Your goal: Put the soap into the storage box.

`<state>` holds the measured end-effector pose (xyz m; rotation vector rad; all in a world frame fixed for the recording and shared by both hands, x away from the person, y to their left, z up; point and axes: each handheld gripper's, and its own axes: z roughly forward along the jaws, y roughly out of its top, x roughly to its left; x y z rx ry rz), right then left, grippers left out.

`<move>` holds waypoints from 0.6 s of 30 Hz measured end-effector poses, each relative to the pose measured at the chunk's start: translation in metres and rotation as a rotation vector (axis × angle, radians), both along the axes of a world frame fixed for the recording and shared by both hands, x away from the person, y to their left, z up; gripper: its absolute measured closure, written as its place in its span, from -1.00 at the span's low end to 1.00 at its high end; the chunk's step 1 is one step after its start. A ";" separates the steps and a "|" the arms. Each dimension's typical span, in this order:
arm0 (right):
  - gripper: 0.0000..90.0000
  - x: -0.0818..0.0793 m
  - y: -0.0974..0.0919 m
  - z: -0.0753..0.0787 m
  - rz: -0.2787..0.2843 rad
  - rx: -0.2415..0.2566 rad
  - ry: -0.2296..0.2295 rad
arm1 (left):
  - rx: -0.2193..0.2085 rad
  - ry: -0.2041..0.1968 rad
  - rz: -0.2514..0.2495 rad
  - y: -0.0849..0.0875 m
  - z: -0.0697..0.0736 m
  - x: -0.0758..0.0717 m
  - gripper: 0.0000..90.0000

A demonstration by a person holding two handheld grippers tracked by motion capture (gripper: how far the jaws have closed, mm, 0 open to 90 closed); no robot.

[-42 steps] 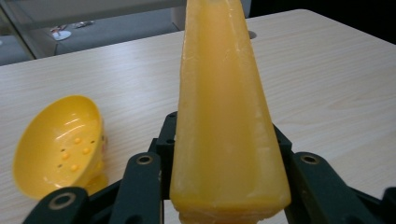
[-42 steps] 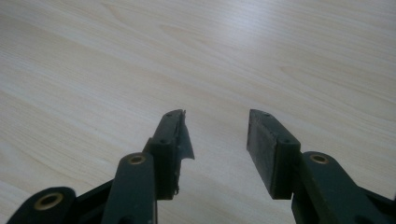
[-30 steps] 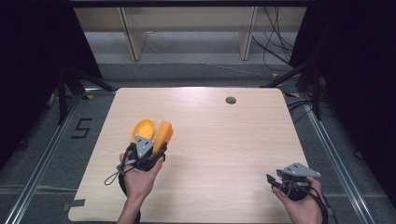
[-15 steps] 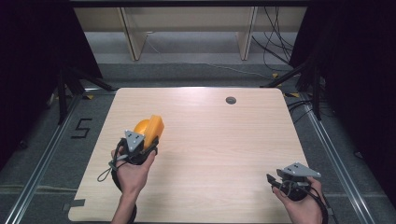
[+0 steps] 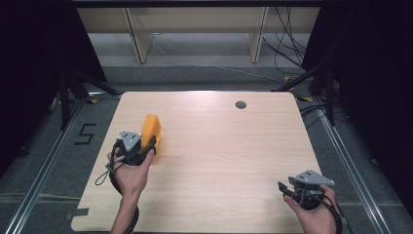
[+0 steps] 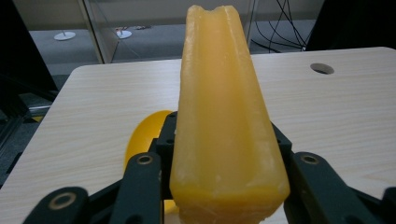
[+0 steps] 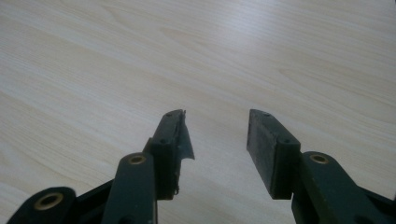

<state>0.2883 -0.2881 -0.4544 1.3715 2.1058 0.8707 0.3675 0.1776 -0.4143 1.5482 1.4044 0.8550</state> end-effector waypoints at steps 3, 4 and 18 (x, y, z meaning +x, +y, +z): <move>0.26 0.000 0.000 0.000 0.002 -0.003 0.001 | 0.002 0.001 0.022 0.003 0.000 0.006 0.34; 0.26 0.000 0.000 0.000 0.002 -0.003 0.001 | 0.002 0.001 0.022 0.003 0.000 0.006 0.34; 0.26 -0.001 0.000 0.001 -0.002 -0.002 0.003 | 0.011 0.008 0.079 0.010 -0.017 0.029 0.34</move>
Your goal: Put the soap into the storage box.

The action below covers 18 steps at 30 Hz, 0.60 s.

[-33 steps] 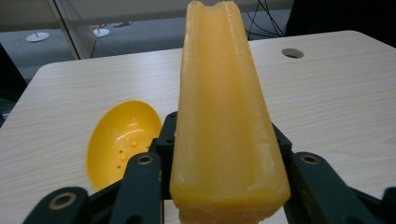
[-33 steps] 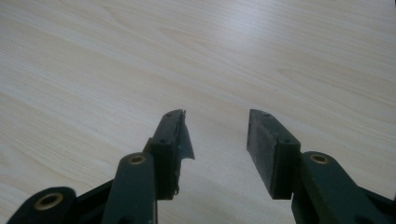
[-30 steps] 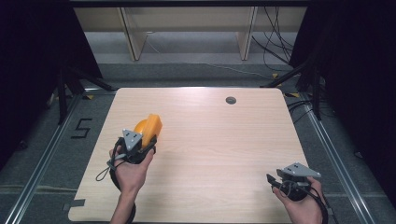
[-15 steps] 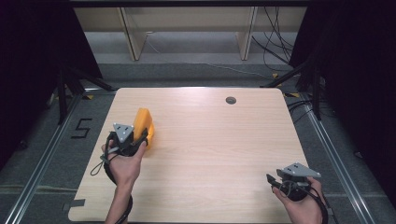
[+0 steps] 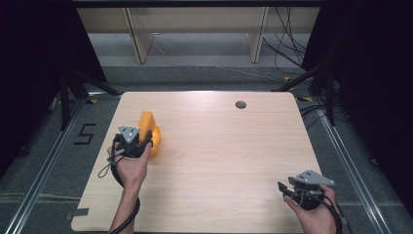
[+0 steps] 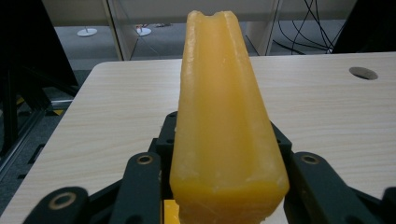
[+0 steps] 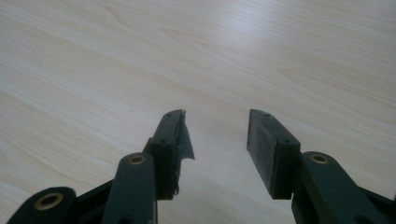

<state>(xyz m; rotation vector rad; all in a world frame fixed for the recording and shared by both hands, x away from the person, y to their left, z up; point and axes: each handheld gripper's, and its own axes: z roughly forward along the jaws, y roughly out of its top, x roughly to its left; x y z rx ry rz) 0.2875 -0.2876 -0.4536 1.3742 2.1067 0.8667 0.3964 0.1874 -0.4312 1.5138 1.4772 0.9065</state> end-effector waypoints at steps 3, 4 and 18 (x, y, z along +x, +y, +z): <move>0.26 0.000 0.000 0.000 0.001 0.000 0.000 | -0.004 0.002 0.008 0.003 -0.007 0.005 0.34; 0.26 0.000 0.000 0.000 0.001 0.000 0.000 | -0.002 0.002 0.012 0.003 -0.008 0.007 0.34; 0.26 0.001 -0.001 0.000 0.013 -0.009 -0.001 | 0.009 0.008 0.029 0.005 -0.028 0.020 0.34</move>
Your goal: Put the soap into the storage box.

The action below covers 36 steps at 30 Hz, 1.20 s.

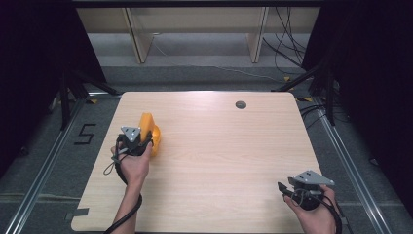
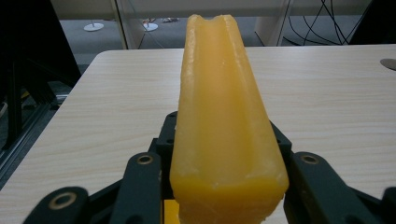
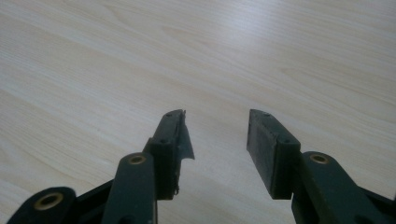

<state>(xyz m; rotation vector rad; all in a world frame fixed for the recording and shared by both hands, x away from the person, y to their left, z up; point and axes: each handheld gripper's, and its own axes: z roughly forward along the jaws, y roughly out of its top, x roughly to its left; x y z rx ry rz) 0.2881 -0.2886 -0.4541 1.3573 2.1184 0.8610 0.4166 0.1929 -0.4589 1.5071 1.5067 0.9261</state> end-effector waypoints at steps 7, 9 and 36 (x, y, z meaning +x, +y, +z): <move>0.26 0.000 0.000 0.000 0.000 -0.001 0.000 | 0.000 0.000 0.003 0.000 -0.009 0.002 0.34; 0.26 0.000 0.000 0.000 0.000 -0.002 0.000 | 0.002 -0.009 -0.001 0.000 -0.011 0.003 0.34; 0.26 0.000 0.001 -0.001 0.003 0.010 0.014 | 0.024 -0.015 -0.019 0.000 -0.037 0.008 0.34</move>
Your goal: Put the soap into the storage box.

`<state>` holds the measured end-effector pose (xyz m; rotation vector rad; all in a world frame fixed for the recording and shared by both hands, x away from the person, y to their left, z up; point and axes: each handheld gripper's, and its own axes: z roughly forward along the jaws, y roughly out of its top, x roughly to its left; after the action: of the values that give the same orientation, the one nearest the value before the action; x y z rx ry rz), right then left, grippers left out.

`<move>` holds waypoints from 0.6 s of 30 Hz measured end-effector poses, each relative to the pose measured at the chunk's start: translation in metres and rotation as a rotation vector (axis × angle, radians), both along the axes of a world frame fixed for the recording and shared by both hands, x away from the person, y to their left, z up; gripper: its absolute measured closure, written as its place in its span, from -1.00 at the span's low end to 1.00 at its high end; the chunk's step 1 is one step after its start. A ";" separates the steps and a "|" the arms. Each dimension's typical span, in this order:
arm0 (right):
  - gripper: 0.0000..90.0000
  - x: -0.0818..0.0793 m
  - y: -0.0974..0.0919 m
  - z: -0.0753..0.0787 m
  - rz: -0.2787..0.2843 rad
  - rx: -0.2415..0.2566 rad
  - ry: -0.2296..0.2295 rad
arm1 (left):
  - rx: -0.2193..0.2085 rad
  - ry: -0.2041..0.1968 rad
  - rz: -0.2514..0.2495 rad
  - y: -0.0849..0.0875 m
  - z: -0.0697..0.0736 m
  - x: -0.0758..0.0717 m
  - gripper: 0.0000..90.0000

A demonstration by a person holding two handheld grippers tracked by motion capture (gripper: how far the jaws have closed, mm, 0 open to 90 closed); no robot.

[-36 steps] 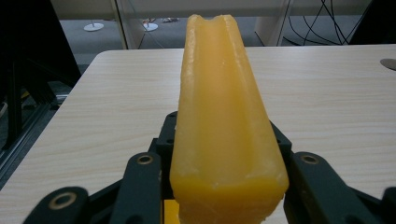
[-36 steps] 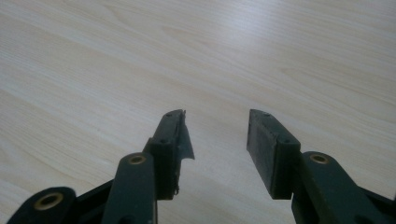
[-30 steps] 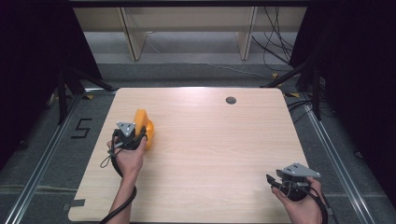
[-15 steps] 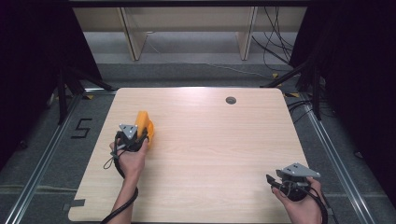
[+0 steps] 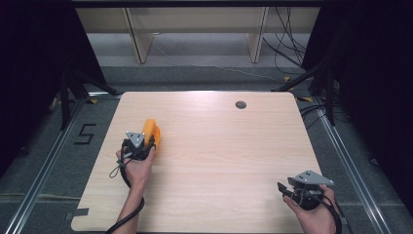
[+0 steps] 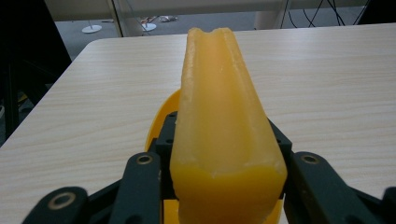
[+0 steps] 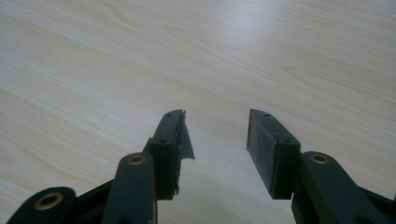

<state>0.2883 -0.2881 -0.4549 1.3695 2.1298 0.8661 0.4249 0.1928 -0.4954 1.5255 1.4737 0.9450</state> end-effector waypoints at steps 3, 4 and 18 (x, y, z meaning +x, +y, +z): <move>0.26 0.000 0.000 0.000 -0.003 -0.004 -0.001 | 0.011 0.009 -0.005 -0.001 0.001 0.000 0.33; 0.26 0.000 0.000 0.000 -0.003 -0.003 -0.001 | 0.014 0.019 -0.010 0.000 0.001 0.000 0.33; 0.25 -0.001 0.001 0.000 -0.007 0.013 0.014 | 0.009 0.100 -0.049 0.002 0.024 0.000 -0.33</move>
<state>0.2875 -0.2871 -0.4550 1.3930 2.1326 0.8713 0.4249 0.1948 -0.4716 1.6289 1.4963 0.8588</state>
